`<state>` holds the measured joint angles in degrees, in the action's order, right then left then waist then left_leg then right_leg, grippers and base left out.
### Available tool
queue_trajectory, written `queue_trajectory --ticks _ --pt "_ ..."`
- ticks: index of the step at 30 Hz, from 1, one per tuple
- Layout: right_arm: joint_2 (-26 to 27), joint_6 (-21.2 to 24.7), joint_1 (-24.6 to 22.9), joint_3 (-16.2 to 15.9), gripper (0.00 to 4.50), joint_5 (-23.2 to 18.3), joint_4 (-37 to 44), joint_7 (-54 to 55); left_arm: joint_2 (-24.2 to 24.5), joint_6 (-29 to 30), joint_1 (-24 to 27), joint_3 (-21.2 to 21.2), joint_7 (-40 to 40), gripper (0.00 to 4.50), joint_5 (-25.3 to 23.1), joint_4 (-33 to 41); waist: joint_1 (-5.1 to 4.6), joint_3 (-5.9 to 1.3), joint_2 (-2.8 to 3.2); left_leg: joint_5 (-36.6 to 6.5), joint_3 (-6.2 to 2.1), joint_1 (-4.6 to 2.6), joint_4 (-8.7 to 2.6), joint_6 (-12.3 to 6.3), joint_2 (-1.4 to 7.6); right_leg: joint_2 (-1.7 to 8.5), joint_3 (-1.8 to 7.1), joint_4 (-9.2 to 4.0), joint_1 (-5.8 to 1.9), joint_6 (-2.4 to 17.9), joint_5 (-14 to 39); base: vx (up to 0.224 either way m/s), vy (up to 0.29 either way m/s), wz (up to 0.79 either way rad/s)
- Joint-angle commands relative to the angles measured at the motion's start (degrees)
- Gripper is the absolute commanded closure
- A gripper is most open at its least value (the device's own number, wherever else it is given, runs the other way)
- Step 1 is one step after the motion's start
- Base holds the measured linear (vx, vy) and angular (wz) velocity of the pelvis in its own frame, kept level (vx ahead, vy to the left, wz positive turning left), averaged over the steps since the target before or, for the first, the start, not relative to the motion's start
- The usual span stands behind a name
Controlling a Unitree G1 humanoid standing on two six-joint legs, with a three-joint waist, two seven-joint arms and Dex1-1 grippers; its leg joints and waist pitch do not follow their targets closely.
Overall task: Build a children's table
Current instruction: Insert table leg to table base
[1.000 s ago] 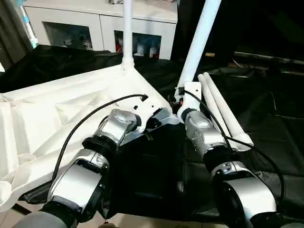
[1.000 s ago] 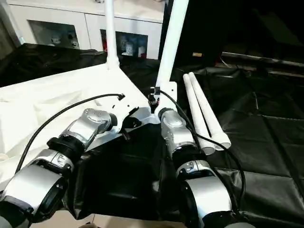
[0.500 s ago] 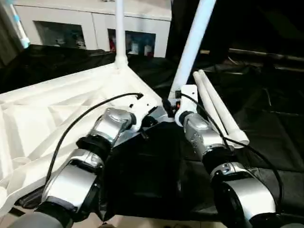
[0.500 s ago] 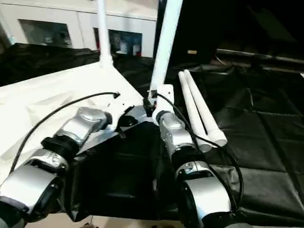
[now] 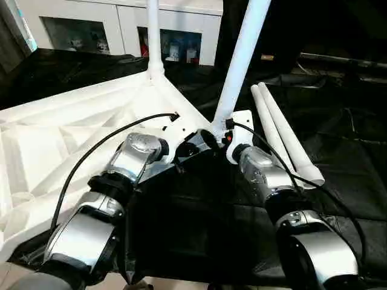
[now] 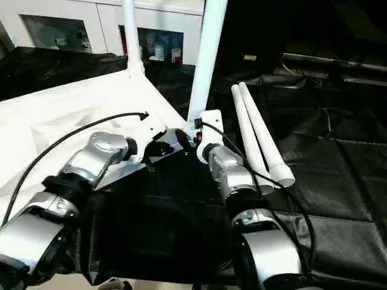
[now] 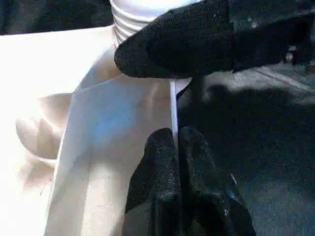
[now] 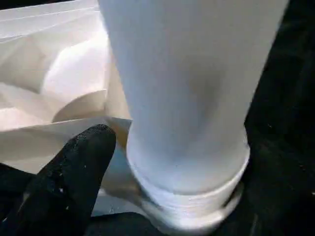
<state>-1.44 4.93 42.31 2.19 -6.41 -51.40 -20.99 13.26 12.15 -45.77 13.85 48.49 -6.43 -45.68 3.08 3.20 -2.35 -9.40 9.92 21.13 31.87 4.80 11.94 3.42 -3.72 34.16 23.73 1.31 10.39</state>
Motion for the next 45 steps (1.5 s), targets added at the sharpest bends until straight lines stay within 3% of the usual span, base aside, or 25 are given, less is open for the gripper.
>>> queue_trajectory --ticks 1,7,17,28,37,39,42,43,45 --pt "-2.0 1.5 -1.1 -1.0 0.33 0.3 3.7 -3.5 0.7 -2.0 0.6 0.9 2.9 4.5 0.9 3.1 0.29 -4.1 0.29 -6.2 0.32 -0.7 -2.67 -3.64 1.36 4.32 2.89 -2.58 -4.15 15.1 -1.8 0.0 0.0 0.0" --pt "-6.7 3.7 -3.7 -4.1 0.33 1.4 8.8 -11.0 2.8 -2.9 2.8 0.8 7.7 4.5 2.5 6.0 0.66 -4.15 0.04 -4.9 0.36 -0.62 -2.44 -4.27 1.28 4.25 2.9 -2.25 -4.33 14.9 -3.4 0.0 0.0 0.0" --pt "-13.7 5.0 -8.2 -8.9 0.33 1.3 17.4 -24.6 4.8 -3.6 5.7 1.2 14.0 4.5 4.0 10.0 0.9 -3.9 -0.07 -7.5 0.29 -0.64 -2.34 -3.46 1.31 4.23 2.88 -2.72 -4.12 13.6 2.7 0.0 0.0 0.0" --pt "-14.0 6.1 -8.5 -9.4 0.33 0.3 19.1 -26.6 5.3 -2.9 7.0 1.6 17.1 4.5 4.7 12.8 1.26 -3.96 -0.04 -8.2 0.24 -0.71 -2.13 -2.7 1.28 4.14 2.88 -2.68 -3.83 13.0 5.1 0.0 0.0 0.0" --pt "-13.5 6.6 -9.1 -9.4 0.33 0.2 19.4 -26.9 5.6 -2.5 7.7 1.8 17.9 4.5 4.6 14.2 1.89 -4.16 -0.11 -6.6 0.25 -0.68 -1.99 -2.89 1.26 4.16 2.87 -2.26 -3.92 13.1 2.7 0.0 0.0 0.0" --pt "-13.6 6.5 -9.2 -9.4 0.69 0.2 19.2 -27.0 5.8 -2.6 7.8 1.7 18.1 4.5 4.5 14.2 1.92 -4.18 -0.09 -6.4 0.27 -0.71 -1.95 -2.97 1.23 4.13 2.85 -2.22 -3.9 13.2 2.2 0.0 0.0 0.0" --pt "-13.7 6.3 -9.2 -9.8 0.72 0.3 19.1 -27.4 5.9 -2.7 7.9 1.8 18.2 4.5 4.4 14.3 1.93 -4.2 -0.15 -6.5 0.26 -0.6 -1.91 -2.97 1.18 4.19 2.84 -2.22 -4.02 13.0 2.6 0.0 0.0 0.0" --pt "-13.8 6.2 -9.4 -10.1 0.99 0.4 19.2 -27.7 5.9 -2.6 8.0 1.8 18.2 4.5 4.3 14.5 1.94 -4.21 -0.26 -6.4 0.26 -0.65 -1.91 -3.02 1.22 4.17 2.84 -2.2 -3.99 13.0 2.7 0.0 0.0 0.0" --pt "-13.9 6.1 -9.5 -10.3 1.1 0.5 19.3 -27.8 5.9 -2.6 8.1 1.8 18.2 4.5 4.3 14.6 1.93 -4.23 -0.18 -6.1 0.26 -0.63 -1.89 -3.11 1.21 4.13 2.83 -2.14 -3.98 13.0 2.3 0.0 0.0 0.0"
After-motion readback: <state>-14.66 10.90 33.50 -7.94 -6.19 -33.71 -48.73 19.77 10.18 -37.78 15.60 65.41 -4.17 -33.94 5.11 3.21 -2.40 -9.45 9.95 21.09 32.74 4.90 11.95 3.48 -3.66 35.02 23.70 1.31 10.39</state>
